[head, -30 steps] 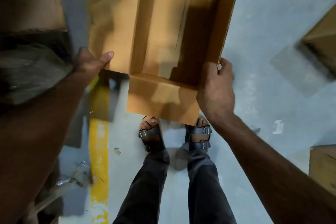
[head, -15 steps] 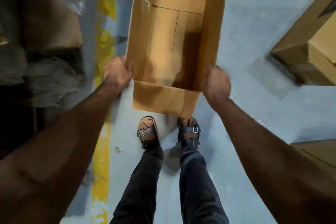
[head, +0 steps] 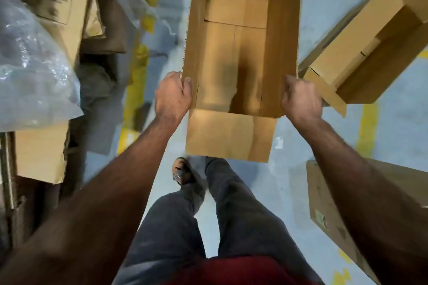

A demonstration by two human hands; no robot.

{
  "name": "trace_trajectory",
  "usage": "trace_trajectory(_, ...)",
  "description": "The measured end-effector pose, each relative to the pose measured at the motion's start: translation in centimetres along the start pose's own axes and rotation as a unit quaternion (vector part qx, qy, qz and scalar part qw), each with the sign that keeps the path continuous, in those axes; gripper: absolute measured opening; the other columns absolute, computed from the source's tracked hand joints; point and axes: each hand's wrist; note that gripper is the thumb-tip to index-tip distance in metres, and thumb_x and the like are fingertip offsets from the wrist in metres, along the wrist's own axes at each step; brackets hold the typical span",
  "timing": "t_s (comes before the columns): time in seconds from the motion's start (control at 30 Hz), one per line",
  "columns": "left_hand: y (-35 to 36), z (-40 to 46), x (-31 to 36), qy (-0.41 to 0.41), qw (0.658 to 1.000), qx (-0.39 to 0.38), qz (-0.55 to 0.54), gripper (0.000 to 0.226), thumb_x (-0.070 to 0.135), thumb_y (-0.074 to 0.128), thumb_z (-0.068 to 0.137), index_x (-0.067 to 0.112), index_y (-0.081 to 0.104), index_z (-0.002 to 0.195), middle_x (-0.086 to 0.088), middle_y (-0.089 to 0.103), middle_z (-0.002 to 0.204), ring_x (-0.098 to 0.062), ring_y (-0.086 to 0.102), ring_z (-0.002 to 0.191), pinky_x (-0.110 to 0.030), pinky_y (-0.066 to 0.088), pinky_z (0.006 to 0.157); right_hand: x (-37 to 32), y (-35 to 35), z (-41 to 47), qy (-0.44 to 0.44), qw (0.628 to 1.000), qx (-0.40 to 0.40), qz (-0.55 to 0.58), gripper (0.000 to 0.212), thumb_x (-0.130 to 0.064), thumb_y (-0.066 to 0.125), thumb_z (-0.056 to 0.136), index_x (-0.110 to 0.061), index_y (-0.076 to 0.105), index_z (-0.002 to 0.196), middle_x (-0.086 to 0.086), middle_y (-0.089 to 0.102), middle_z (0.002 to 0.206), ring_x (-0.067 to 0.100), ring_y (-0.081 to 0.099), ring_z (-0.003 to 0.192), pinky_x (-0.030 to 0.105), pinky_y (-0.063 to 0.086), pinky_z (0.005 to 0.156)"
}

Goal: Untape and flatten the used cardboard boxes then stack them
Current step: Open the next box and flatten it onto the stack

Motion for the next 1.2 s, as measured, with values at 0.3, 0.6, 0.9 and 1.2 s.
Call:
trace_trajectory(0.3, -9.3, -16.9, 3.5, 0.040, 0.983, 0.157, -0.084, 0.035, 0.029, 0.042, 0.097, 0.002, 0.061, 0.087, -0.013, 0.060, 0.085, -0.034, 0.056, 0.081, -0.040, 0.044, 0.070, 2.1, -11.2, -12.1, -0.091, 0.989, 0.106, 0.045, 0.042, 0.000, 0.048, 0.088, -0.013, 0.065, 0.124, 0.024, 0.067, 0.109, 0.045, 0.061, 0.095, 0.043, 0.049, 0.070)
trace_trajectory(0.6, -16.8, -36.4, 3.5, 0.026, 0.929, 0.312, -0.196, 0.038, 0.032, 0.041, 0.093, 0.004, 0.066, 0.096, -0.010, 0.065, 0.089, -0.027, 0.060, 0.085, -0.041, 0.048, 0.076, -0.1, -23.4, -26.2, -0.274, 0.941, 0.195, 0.035, 0.038, 0.002, 0.060, 0.084, -0.011, 0.071, 0.118, 0.025, 0.071, 0.105, 0.045, 0.066, 0.090, 0.049, 0.053, 0.080)
trace_trajectory(0.9, -26.8, -46.5, 3.4, -0.008, 0.896, 0.424, -0.135, 0.029, 0.034, 0.043, 0.093, 0.013, 0.060, 0.082, -0.003, 0.060, 0.076, -0.020, 0.055, 0.070, -0.035, 0.041, 0.061, -7.2, -31.1, -31.8, -0.466, 0.858, 0.212, 0.044, 0.035, -0.006, 0.059, 0.085, -0.016, 0.073, 0.115, 0.017, 0.074, 0.092, 0.043, 0.066, 0.080, 0.048, 0.057, 0.069)
trace_trajectory(1.2, -29.8, -46.1, 7.7, -0.001, 0.888, 0.452, -0.084, 0.039, 0.037, 0.044, 0.093, 0.007, 0.054, 0.071, -0.004, 0.053, 0.070, -0.018, 0.050, 0.063, -0.035, 0.036, 0.055, -4.8, -36.4, -29.8, -0.486, 0.837, 0.235, 0.087, 0.032, -0.009, 0.053, 0.086, -0.017, 0.075, 0.107, 0.012, 0.074, 0.078, 0.040, 0.065, 0.072, 0.043, 0.053, 0.064)
Point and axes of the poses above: each hand's wrist, its own z-axis towards the middle knuckle, its own y-axis out of the palm, x = y × z
